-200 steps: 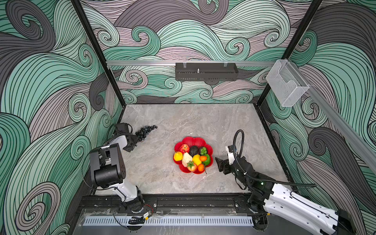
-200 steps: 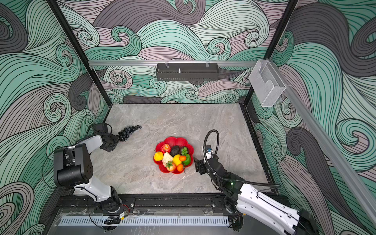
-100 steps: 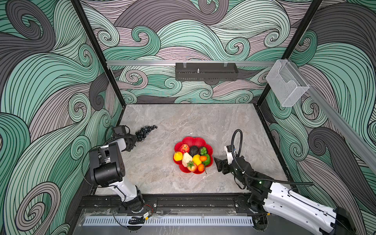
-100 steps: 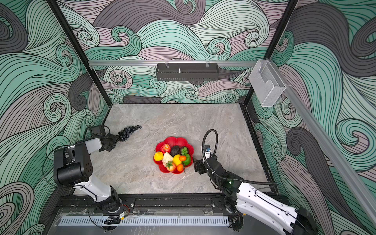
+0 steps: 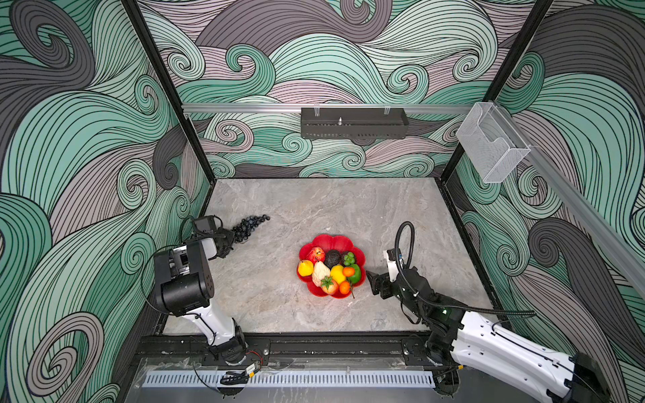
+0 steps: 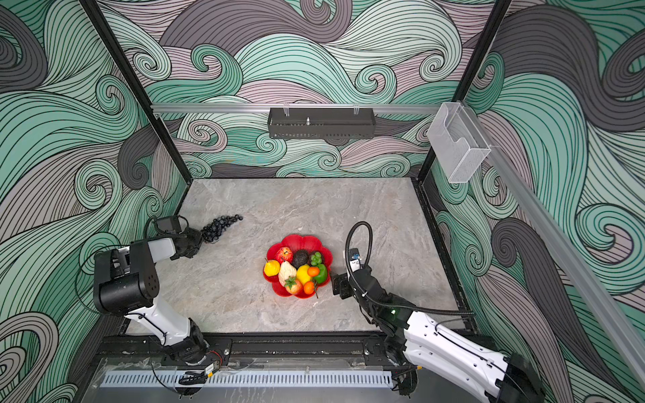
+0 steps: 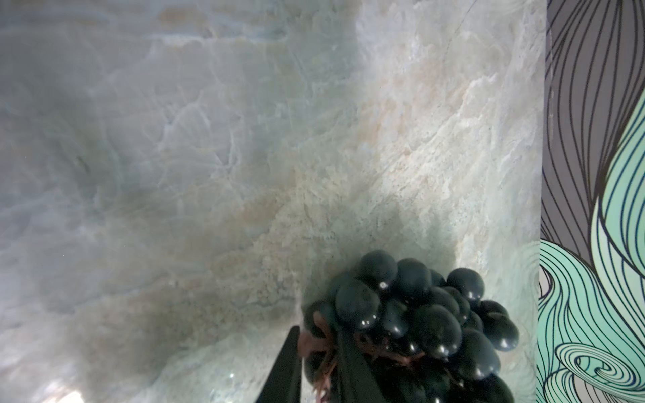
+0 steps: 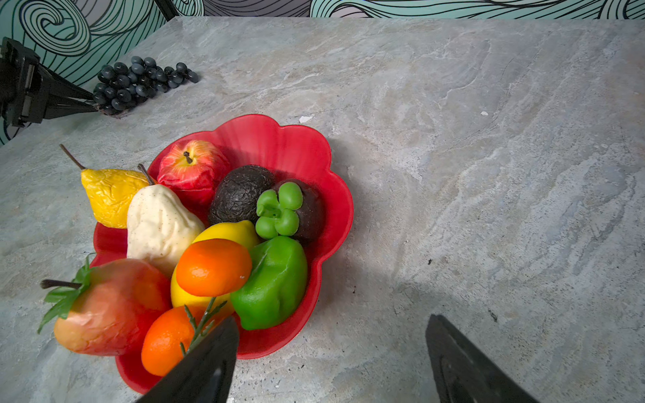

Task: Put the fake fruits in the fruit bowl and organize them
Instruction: 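Close the left gripper on the grape stem and lift the bunch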

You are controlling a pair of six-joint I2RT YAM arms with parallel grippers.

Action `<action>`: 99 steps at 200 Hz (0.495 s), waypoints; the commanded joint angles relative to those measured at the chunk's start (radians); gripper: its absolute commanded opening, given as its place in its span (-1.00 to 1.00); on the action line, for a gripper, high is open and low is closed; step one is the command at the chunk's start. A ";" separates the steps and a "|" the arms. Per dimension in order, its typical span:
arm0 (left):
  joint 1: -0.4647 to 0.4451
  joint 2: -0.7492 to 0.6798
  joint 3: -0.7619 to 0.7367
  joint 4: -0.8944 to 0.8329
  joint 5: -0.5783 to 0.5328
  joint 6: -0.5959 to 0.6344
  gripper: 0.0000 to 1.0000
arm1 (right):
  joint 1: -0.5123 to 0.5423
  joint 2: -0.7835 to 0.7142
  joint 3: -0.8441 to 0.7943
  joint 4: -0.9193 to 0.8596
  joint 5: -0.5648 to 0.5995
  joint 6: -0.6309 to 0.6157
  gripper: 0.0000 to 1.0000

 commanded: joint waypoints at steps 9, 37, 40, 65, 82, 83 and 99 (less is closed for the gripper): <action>0.007 0.017 0.003 0.052 0.049 -0.001 -0.65 | -0.007 0.015 0.002 0.029 -0.014 0.007 0.70; 0.007 0.015 0.007 0.064 0.066 0.006 -0.67 | -0.008 0.024 0.002 0.033 -0.020 0.007 0.70; 0.007 0.015 0.007 0.065 0.067 0.006 -0.68 | -0.008 0.026 0.002 0.034 -0.021 0.006 0.70; 0.007 0.018 0.010 0.070 0.077 0.008 -0.77 | -0.009 0.028 0.002 0.034 -0.020 0.006 0.70; 0.007 0.012 0.011 0.065 0.074 0.010 -0.86 | -0.009 0.029 0.002 0.036 -0.022 0.006 0.70; 0.007 0.012 0.012 0.064 0.074 0.010 -0.87 | -0.009 0.029 0.002 0.036 -0.022 0.007 0.70; 0.004 0.002 0.010 0.061 0.075 0.010 -0.96 | -0.011 0.031 0.002 0.037 -0.021 0.007 0.70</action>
